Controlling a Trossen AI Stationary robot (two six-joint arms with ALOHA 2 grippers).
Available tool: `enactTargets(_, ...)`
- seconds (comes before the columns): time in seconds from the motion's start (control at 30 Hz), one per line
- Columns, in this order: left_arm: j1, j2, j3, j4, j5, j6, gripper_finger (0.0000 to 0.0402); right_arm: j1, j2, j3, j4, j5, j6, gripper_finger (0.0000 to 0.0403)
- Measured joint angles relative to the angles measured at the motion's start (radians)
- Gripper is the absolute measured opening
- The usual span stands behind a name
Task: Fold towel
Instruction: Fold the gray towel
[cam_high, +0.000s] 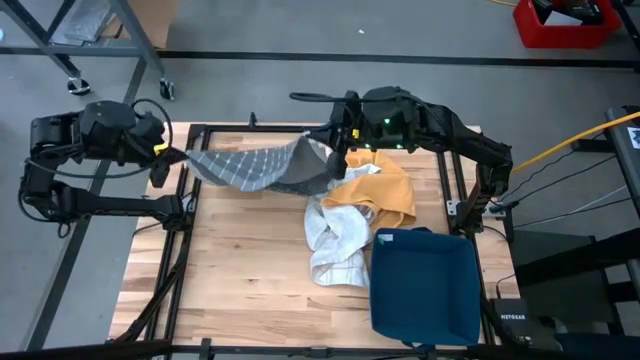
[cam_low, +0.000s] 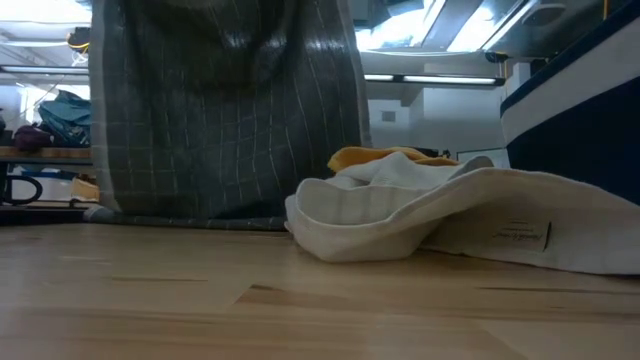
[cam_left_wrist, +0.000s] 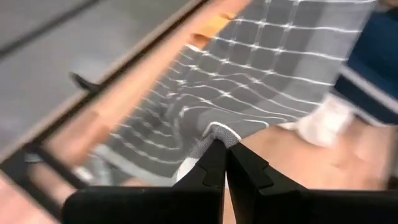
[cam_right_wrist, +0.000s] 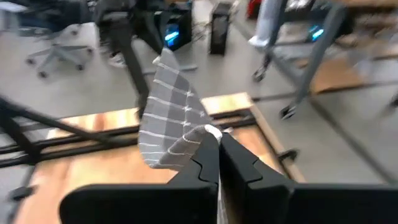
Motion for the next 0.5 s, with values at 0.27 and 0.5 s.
enactTargets(0.27,-0.006,-0.011,-0.134,0.0,0.215,-0.085,0.0,0.041,0.028,-0.001,-0.081,-0.143,0.09,0.0001)
enactTargets(0.5,-0.117,-0.012,-0.287,0.0,0.28,-0.174,0.0,0.103,0.051,-0.001,-0.166,-0.145,0.091,0.0001)
